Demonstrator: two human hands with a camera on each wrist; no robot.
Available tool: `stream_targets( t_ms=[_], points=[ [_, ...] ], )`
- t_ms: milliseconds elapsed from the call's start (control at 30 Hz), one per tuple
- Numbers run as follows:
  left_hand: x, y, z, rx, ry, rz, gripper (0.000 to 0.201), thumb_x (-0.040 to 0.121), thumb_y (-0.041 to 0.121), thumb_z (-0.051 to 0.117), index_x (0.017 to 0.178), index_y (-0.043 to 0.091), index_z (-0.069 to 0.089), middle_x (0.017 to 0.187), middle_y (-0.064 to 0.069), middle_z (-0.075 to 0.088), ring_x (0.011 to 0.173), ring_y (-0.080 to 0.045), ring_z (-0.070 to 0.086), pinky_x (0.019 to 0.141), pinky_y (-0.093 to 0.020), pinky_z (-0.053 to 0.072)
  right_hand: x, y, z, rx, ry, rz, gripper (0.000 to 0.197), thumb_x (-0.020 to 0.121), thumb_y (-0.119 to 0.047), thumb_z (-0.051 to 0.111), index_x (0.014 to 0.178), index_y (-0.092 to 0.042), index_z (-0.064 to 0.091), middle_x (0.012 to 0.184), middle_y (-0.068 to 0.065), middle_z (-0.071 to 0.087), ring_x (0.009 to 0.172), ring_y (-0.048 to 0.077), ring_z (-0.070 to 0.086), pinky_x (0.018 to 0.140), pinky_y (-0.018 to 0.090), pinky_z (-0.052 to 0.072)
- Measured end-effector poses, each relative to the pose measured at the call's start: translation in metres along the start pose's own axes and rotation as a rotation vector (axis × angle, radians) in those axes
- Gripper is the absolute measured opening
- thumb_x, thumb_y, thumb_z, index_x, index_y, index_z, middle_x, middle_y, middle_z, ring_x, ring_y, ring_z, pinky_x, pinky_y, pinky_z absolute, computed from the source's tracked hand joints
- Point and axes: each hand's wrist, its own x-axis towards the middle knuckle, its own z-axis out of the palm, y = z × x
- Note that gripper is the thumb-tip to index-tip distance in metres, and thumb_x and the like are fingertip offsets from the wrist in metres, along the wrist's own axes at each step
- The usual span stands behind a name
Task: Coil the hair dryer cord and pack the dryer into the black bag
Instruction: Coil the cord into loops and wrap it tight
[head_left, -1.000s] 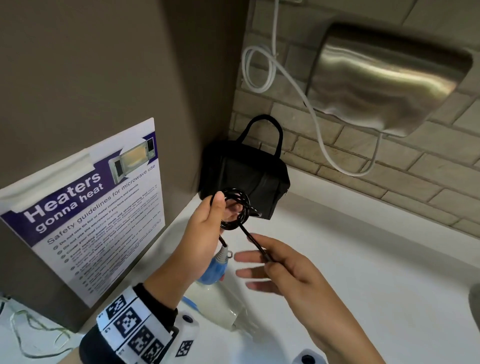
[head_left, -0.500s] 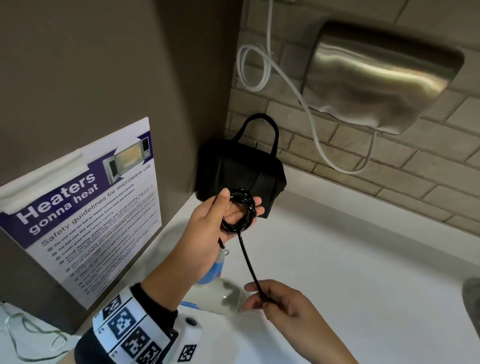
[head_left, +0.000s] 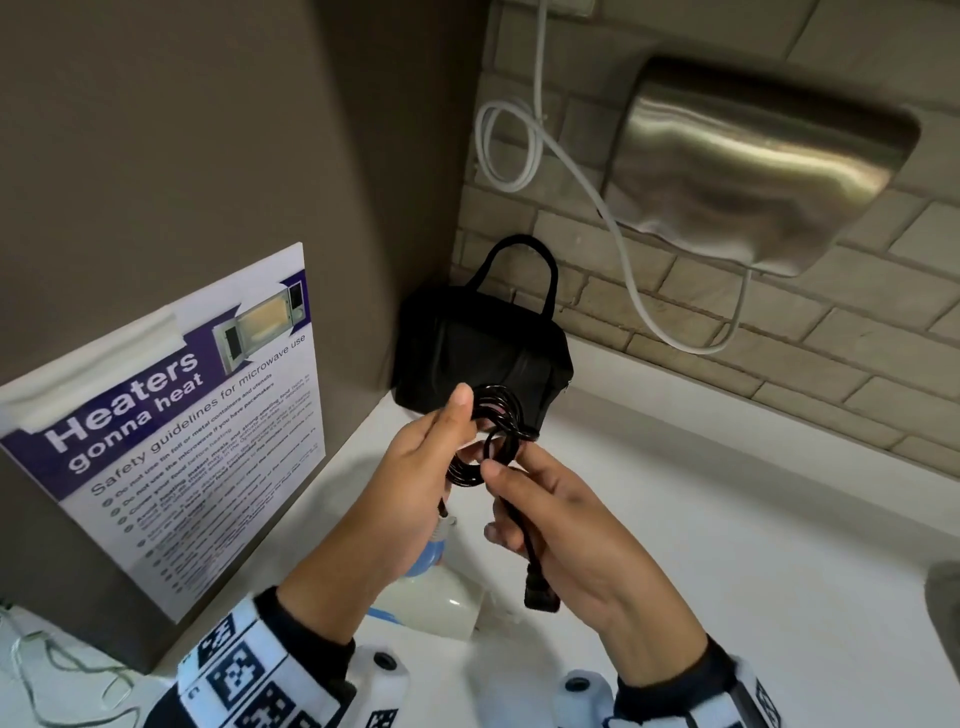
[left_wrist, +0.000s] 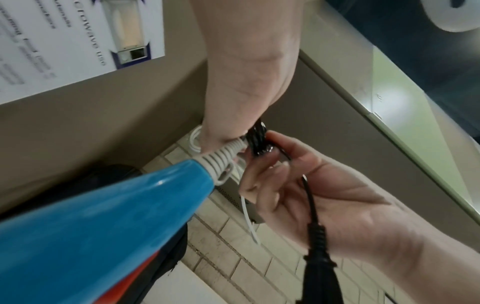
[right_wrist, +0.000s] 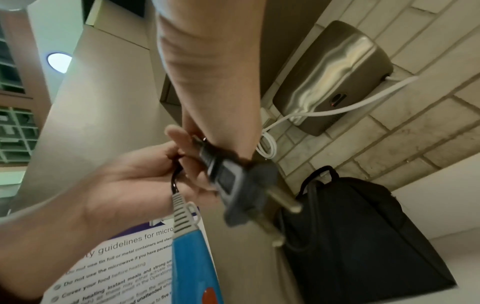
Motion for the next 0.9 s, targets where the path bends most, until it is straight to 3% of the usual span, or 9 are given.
stream_targets(
  t_ms=[167,233,300,367,467,567,767,833,900],
  points=[
    [0.006,0.018,-0.005,-0.327,-0.145,-0.076,0.053,0.096,0.039,0.035,0.084,0.008,0.076,0.114,-0.010,0.071,0.113,-0.019,0.064,0.098,-0.034,0.048,0.000,0.005,-0.007,-0.209,-0.061,-0.056,0.026,0.099,-0.019,0.048,0.119,-0.025,0.065,0.059,-0.007,0.038,0.050,0.006,0.034,0.053,0.021,0.037],
    [0.009,0.024,-0.009,-0.461,-0.118,-0.088,0.054,0.092,0.039,0.042,0.056,0.008,0.067,0.119,-0.014,0.068,0.112,-0.021,0.065,0.097,-0.035,0.050,-0.004,0.014,-0.008,-0.257,-0.075,-0.014,0.030,0.101,-0.023,0.042,0.119,-0.031,0.064,0.054,-0.006,0.039,0.051,0.009,0.037,0.057,0.025,0.039],
    [0.009,0.027,-0.007,-0.528,-0.084,-0.102,0.041,0.089,0.037,0.048,0.055,0.014,0.050,0.117,-0.019,0.068,0.108,-0.025,0.067,0.097,-0.035,0.050,-0.006,0.022,-0.006,-0.251,-0.103,0.038,0.033,0.103,-0.024,0.038,0.121,-0.038,0.061,0.054,-0.003,0.040,0.051,0.011,0.040,0.063,0.031,0.040],
    [0.008,0.022,-0.005,-0.478,-0.043,-0.097,0.049,0.091,0.037,0.047,0.052,0.012,0.060,0.109,-0.018,0.071,0.100,-0.025,0.070,0.095,-0.036,0.051,-0.007,0.027,-0.006,-0.267,-0.112,0.062,0.035,0.103,-0.022,0.035,0.122,-0.038,0.060,0.058,0.000,0.047,0.050,0.011,0.043,0.063,0.031,0.040],
    [0.006,0.018,0.001,-0.384,0.042,-0.060,0.042,0.091,0.039,0.048,0.076,0.007,0.070,0.099,-0.013,0.075,0.090,-0.023,0.072,0.090,-0.035,0.050,-0.007,0.027,-0.005,-0.205,-0.147,0.058,0.030,0.101,-0.013,0.040,0.124,-0.021,0.059,0.072,0.000,0.063,0.058,0.012,0.058,0.065,0.020,0.047],
    [0.002,0.018,0.006,-0.135,0.095,-0.004,0.043,0.095,0.042,0.044,0.098,0.005,0.065,0.095,-0.006,0.076,0.086,-0.016,0.072,0.082,-0.032,0.054,-0.006,0.018,-0.002,-0.064,-0.165,0.041,0.030,0.094,-0.006,0.053,0.123,-0.014,0.055,0.080,-0.002,0.066,0.073,0.014,0.066,0.078,0.023,0.050],
    [-0.007,0.018,0.011,0.002,0.053,0.030,0.042,0.093,0.049,0.043,0.099,0.017,0.070,0.104,0.002,0.075,0.102,-0.020,0.067,0.096,-0.043,0.045,0.004,0.000,0.007,0.190,-0.115,0.036,0.032,0.087,-0.018,0.066,0.118,-0.020,0.062,0.071,-0.007,0.051,0.053,0.008,0.041,0.073,0.028,0.042],
    [-0.007,0.019,0.008,-0.005,0.019,0.019,0.042,0.094,0.048,0.042,0.103,0.021,0.073,0.108,-0.001,0.073,0.108,-0.017,0.064,0.101,-0.037,0.041,0.006,-0.001,0.009,0.332,-0.130,0.074,0.021,0.087,-0.022,0.064,0.107,-0.019,0.067,0.074,-0.007,0.052,0.049,0.005,0.034,0.068,0.023,0.042],
    [-0.006,0.023,0.003,-0.107,-0.041,-0.034,0.045,0.097,0.043,0.041,0.085,0.019,0.077,0.119,-0.008,0.067,0.112,-0.014,0.061,0.106,-0.033,0.038,0.007,-0.001,0.009,0.417,-0.172,0.074,0.012,0.089,-0.023,0.059,0.093,-0.020,0.070,0.073,-0.008,0.054,0.046,0.004,0.032,0.063,0.018,0.042]
  ],
)
